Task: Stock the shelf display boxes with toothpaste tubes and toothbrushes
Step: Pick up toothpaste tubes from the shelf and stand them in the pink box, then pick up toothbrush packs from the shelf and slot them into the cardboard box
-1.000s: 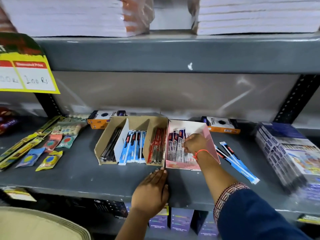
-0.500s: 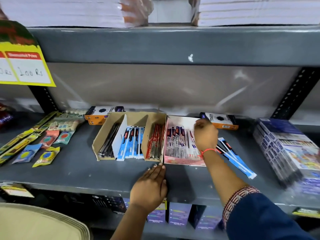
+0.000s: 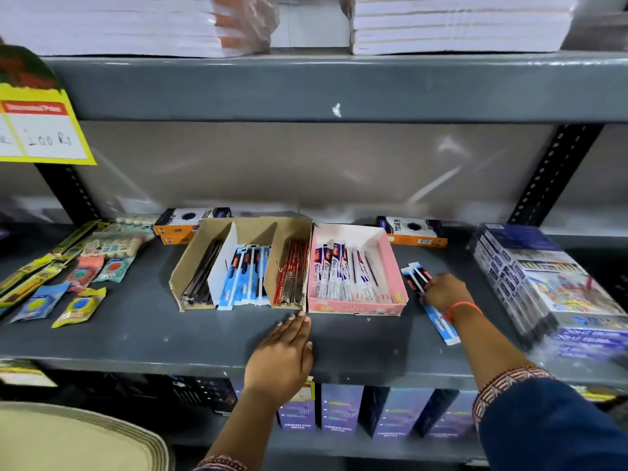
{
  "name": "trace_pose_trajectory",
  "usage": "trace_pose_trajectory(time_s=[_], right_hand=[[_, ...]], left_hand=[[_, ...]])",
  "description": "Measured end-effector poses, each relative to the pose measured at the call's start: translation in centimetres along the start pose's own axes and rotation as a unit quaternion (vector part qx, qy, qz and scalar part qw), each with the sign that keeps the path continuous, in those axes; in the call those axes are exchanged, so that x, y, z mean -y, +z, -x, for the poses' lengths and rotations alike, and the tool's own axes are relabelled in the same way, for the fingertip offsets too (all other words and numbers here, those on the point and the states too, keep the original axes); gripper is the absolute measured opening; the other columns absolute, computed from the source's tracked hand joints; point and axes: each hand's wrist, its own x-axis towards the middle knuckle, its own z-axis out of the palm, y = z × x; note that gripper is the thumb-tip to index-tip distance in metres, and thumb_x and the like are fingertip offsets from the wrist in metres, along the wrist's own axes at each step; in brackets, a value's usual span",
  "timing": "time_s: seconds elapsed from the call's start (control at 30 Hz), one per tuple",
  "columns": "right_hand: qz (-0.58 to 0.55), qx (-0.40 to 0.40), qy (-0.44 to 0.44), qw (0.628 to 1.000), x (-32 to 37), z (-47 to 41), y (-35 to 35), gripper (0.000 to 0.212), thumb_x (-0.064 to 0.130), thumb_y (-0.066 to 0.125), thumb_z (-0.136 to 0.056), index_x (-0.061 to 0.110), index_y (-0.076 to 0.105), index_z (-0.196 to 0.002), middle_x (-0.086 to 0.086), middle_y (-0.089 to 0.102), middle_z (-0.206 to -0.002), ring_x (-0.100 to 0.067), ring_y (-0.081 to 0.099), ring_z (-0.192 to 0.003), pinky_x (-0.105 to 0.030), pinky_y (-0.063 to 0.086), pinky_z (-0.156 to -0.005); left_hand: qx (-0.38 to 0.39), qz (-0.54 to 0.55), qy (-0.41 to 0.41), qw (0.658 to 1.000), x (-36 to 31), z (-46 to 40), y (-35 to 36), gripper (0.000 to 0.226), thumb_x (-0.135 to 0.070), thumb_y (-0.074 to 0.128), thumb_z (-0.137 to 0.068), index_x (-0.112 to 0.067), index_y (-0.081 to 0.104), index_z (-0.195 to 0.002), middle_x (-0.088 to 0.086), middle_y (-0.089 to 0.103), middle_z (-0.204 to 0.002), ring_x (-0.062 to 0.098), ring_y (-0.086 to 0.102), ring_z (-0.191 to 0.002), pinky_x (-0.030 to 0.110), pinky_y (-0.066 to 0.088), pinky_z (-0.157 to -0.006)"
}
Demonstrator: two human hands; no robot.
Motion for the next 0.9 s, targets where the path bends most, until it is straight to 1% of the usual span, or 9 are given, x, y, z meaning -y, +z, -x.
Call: trace_pose_trajectory(time_s=[0.13,0.2,0.33,0.4,0.47,0.57,0.63,0.77,0.9], right_hand=[[-0.051,0.033,0.028,0.998,0.3,-0.2,-0.5,0.046,0.006,0.067,-0.076,-0.007,0.057,-0.119,-0.026,0.064,-0.118,-0.033,0.059,-0.091,-0.030,0.043,-0.073],[-0.057,0.050,0.038,0.996,0.3,-0.5,-0.5,0.045,0.004,0.066,-0.076,-0.008,0.057,-0.119,-0.025,0.063,-0.108,-0.031,0.054,-0.085,-0.029,0.042,-0.071],[-0.070,0.076,0.016,0.995,0.5,-0.3,-1.2,0.032,0.005,0.066,-0.078,-0.009,0.062,-0.106,-0.018,0.056,-0.088,-0.029,0.052,-0.081,-0.024,0.035,-0.052],[-0.134,0.057,-0.016,0.989,0.4,0.0,-2.1,0.012,0.003,0.071,-0.075,-0.007,0.068,-0.081,-0.008,0.063,-0.061,-0.026,0.050,-0.065,-0.025,0.034,-0.053],[-0.276,0.028,-0.032,0.960,0.4,0.3,-3.0,0.018,-0.002,0.072,-0.074,0.006,0.062,-0.061,0.006,0.053,-0.029,-0.019,0.042,-0.046,-0.022,0.031,-0.047],[-0.494,0.052,-0.050,0.867,1.8,2.8,-4.3,0.022,-0.006,0.066,-0.078,0.011,0.061,-0.065,0.004,0.060,-0.039,-0.010,0.049,-0.037,-0.012,0.036,-0.040],[-0.551,0.099,-0.086,0.824,3.5,5.5,-4.7,0.023,-0.007,0.061,-0.081,0.012,0.061,-0.068,0.006,0.064,-0.040,-0.001,0.053,-0.033,-0.008,0.038,-0.037],[-0.588,0.173,-0.124,0.780,6.1,10.4,-3.4,0.026,-0.008,0.059,-0.082,0.013,0.063,-0.069,0.006,0.067,-0.045,-0.004,0.057,-0.041,-0.010,0.045,-0.042],[-0.587,0.206,-0.137,0.771,6.9,14.2,-1.4,0.024,-0.005,0.064,-0.080,0.016,0.065,-0.067,0.007,0.067,-0.049,-0.005,0.054,-0.047,-0.011,0.046,-0.043]], left_hand=[[-0.017,-0.009,0.004,1.000,-0.2,0.0,-0.3,0.048,-0.029,0.034,-0.085,-0.007,0.068,-0.110,0.005,0.067,-0.113,0.020,0.062,-0.105,0.039,0.040,-0.091],[-0.013,-0.002,0.000,1.000,-0.3,0.1,-0.4,0.048,-0.029,0.034,-0.085,-0.007,0.068,-0.110,0.005,0.067,-0.113,0.020,0.062,-0.105,0.039,0.043,-0.090],[-0.003,0.003,0.005,1.000,-0.3,0.1,-0.7,0.048,-0.029,0.034,-0.085,-0.009,0.069,-0.110,0.004,0.068,-0.113,0.018,0.063,-0.105,0.036,0.045,-0.089],[0.008,0.004,0.010,1.000,-0.4,0.0,-0.8,0.048,-0.029,0.034,-0.085,-0.010,0.069,-0.110,0.003,0.068,-0.113,0.016,0.063,-0.104,0.035,0.043,-0.090],[0.015,-0.006,0.008,1.000,-0.5,-0.1,-0.9,0.048,-0.030,0.034,-0.083,-0.011,0.070,-0.108,0.001,0.068,-0.112,0.014,0.063,-0.103,0.033,0.042,-0.090],[0.027,-0.011,0.002,1.000,-0.5,-0.1,-0.9,0.048,-0.031,0.035,-0.082,-0.011,0.071,-0.106,0.000,0.069,-0.111,0.012,0.063,-0.103,0.034,0.042,-0.089],[0.033,-0.015,-0.003,0.999,-0.5,0.0,-0.9,0.048,-0.032,0.034,-0.082,-0.012,0.071,-0.107,-0.001,0.068,-0.112,0.012,0.063,-0.104,0.035,0.047,-0.086],[0.050,-0.020,-0.009,0.998,-0.6,0.2,-1.2,0.048,-0.031,0.034,-0.083,-0.010,0.071,-0.106,0.001,0.069,-0.111,0.014,0.064,-0.102,0.036,0.041,-0.088],[0.038,-0.007,-0.024,0.999,-0.6,0.2,-1.2,0.051,-0.030,0.030,-0.088,-0.007,0.062,-0.120,0.000,0.059,-0.125,0.016,0.057,-0.113,0.032,0.030,-0.099]])
